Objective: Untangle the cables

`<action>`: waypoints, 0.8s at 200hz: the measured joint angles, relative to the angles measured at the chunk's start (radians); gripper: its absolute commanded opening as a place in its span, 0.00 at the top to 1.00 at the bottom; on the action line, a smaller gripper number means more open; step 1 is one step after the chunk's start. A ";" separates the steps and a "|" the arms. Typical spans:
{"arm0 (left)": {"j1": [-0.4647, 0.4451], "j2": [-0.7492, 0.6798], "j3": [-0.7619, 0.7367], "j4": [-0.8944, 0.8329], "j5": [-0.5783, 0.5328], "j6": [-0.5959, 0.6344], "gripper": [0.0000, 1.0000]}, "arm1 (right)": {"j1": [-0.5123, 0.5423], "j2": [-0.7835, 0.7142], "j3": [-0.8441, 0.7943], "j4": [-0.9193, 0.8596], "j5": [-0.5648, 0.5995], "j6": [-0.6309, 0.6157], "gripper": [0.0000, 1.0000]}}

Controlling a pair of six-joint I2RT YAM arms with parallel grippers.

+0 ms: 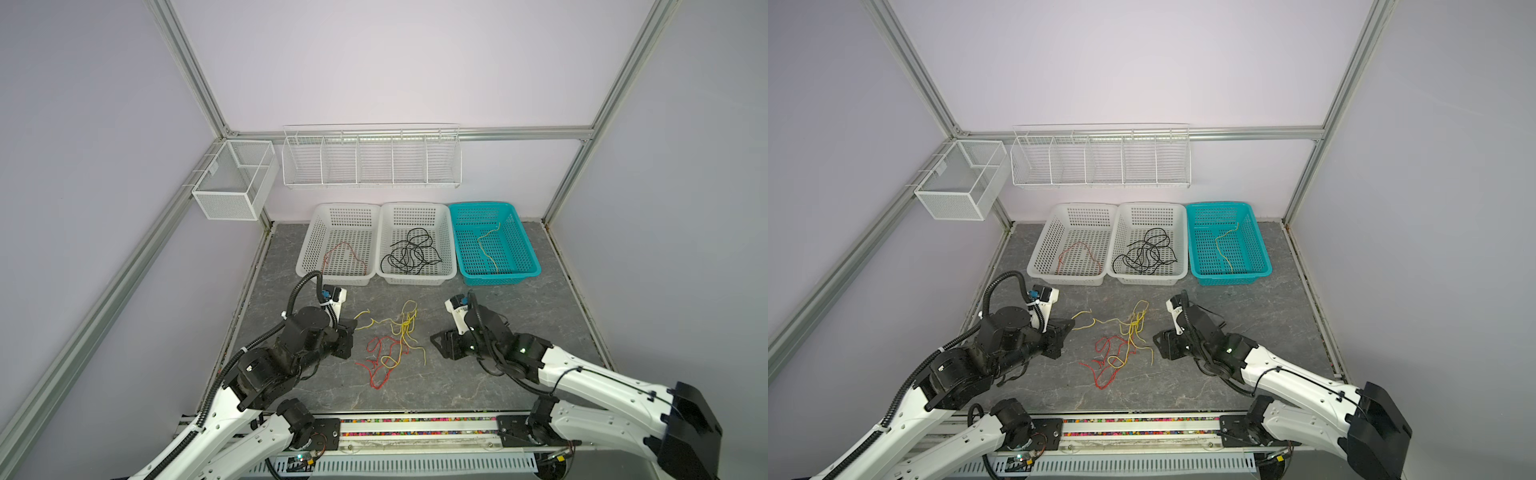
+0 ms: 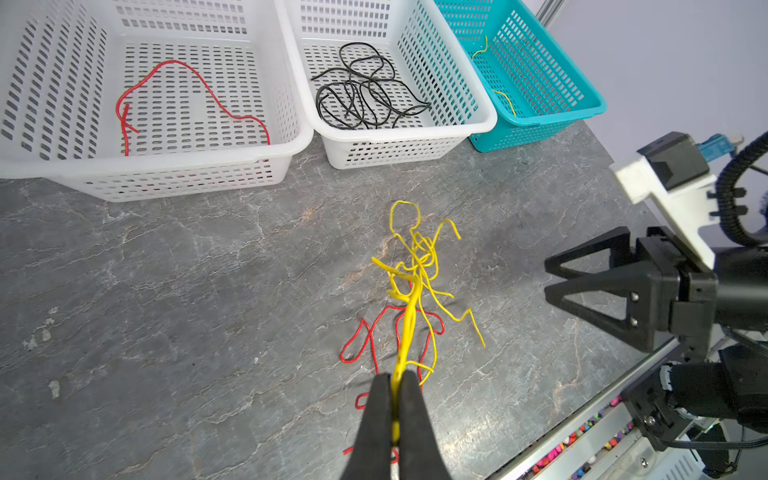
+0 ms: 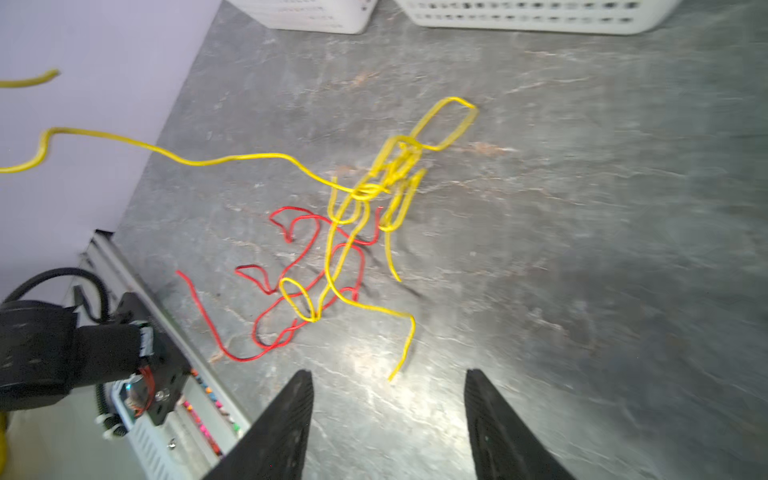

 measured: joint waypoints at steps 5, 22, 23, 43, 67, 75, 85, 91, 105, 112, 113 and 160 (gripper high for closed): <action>0.000 0.001 0.000 0.000 0.000 0.000 1.00 | 0.015 0.032 0.018 0.008 0.001 -0.005 0.36; 0.000 0.004 0.000 0.000 0.000 0.000 1.00 | 0.053 0.151 0.083 0.034 0.007 -0.032 0.36; 0.000 0.004 0.000 0.000 0.001 0.000 1.00 | 0.054 0.155 0.085 0.034 0.007 -0.033 0.36; 0.000 0.004 0.000 0.000 0.000 0.000 1.00 | 0.063 0.262 0.138 0.056 0.015 -0.059 0.37; 0.000 0.004 0.000 0.000 0.000 0.000 1.00 | 0.064 0.370 0.184 0.079 0.021 -0.080 0.39; 0.000 0.004 0.000 0.000 0.000 0.000 1.00 | 0.064 0.403 0.196 0.089 0.021 -0.082 0.40; 0.000 0.004 0.000 0.000 0.000 0.000 1.00 | 0.066 0.438 0.204 0.108 0.019 -0.081 0.41; 0.000 0.004 0.000 0.000 0.000 0.000 1.00 | 0.066 0.455 0.206 0.118 0.016 -0.081 0.41; 0.000 0.004 0.000 0.000 0.000 0.000 1.00 | 0.070 0.496 0.208 0.144 0.011 -0.079 0.42; 0.000 0.004 0.000 0.000 0.000 0.000 1.00 | 0.072 0.516 0.215 0.150 0.010 -0.079 0.44; 0.000 0.004 0.000 0.000 0.000 0.000 1.00 | 0.072 0.518 0.216 0.151 0.009 -0.079 0.44; 0.000 0.006 0.000 0.000 0.001 0.000 1.00 | 0.086 0.624 0.280 0.201 0.013 -0.074 0.71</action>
